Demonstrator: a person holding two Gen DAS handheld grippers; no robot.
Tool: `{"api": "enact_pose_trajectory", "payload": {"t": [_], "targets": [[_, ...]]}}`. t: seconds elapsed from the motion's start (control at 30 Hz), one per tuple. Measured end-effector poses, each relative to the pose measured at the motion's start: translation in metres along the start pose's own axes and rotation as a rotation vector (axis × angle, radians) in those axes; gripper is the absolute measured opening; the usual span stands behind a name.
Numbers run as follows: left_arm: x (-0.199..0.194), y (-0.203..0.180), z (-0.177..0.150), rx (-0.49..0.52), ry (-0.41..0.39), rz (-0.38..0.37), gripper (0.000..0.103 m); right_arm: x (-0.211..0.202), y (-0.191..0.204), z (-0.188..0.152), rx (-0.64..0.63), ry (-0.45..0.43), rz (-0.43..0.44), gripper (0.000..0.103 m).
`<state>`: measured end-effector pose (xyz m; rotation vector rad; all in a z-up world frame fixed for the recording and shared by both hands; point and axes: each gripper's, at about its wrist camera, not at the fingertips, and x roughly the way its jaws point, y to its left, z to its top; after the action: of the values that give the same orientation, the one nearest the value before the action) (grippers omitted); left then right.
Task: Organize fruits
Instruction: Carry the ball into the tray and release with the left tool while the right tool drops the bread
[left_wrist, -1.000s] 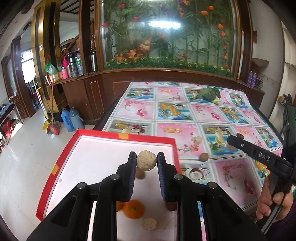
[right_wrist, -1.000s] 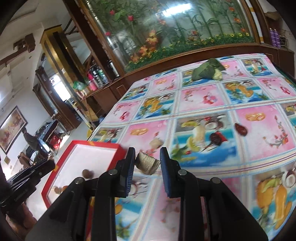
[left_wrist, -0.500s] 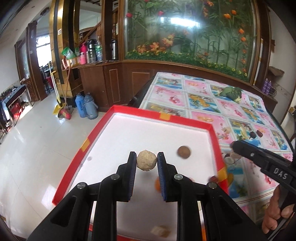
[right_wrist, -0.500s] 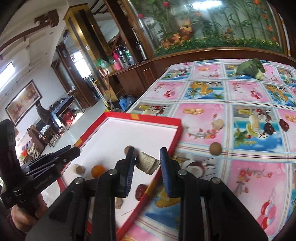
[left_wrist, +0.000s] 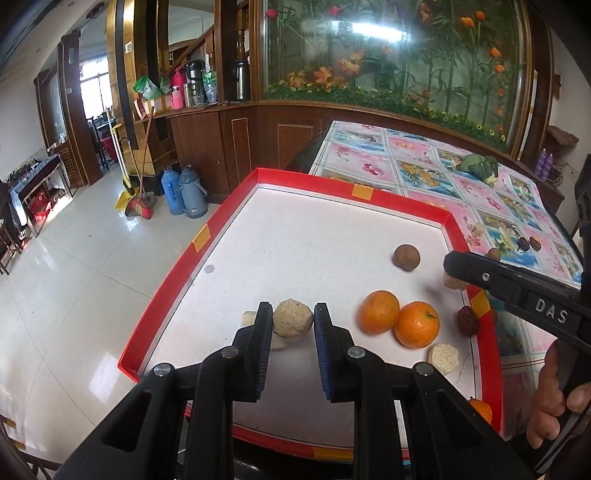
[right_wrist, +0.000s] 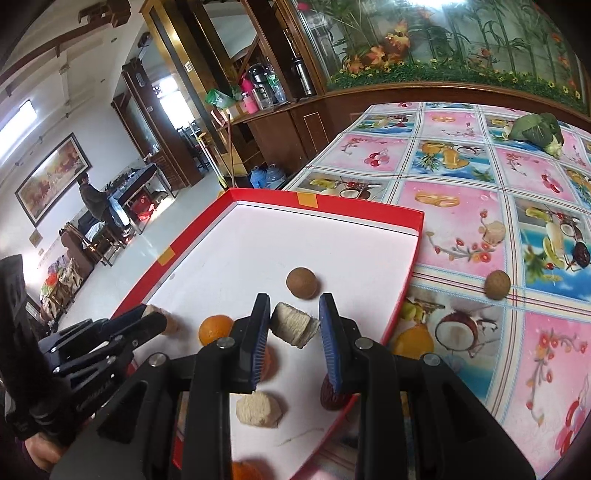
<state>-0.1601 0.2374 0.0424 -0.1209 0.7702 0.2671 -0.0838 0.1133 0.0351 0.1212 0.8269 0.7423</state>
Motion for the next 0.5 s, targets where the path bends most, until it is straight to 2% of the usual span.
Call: {"api": "enact_pose_trajectory", "payload": {"t": [0.5], "targets": [[0.004,-0.004,0.002,0.022,-0.011,0.038,0.022,0.027,-0.006,-0.001,0.028,0.07,-0.014,0.03]]}}
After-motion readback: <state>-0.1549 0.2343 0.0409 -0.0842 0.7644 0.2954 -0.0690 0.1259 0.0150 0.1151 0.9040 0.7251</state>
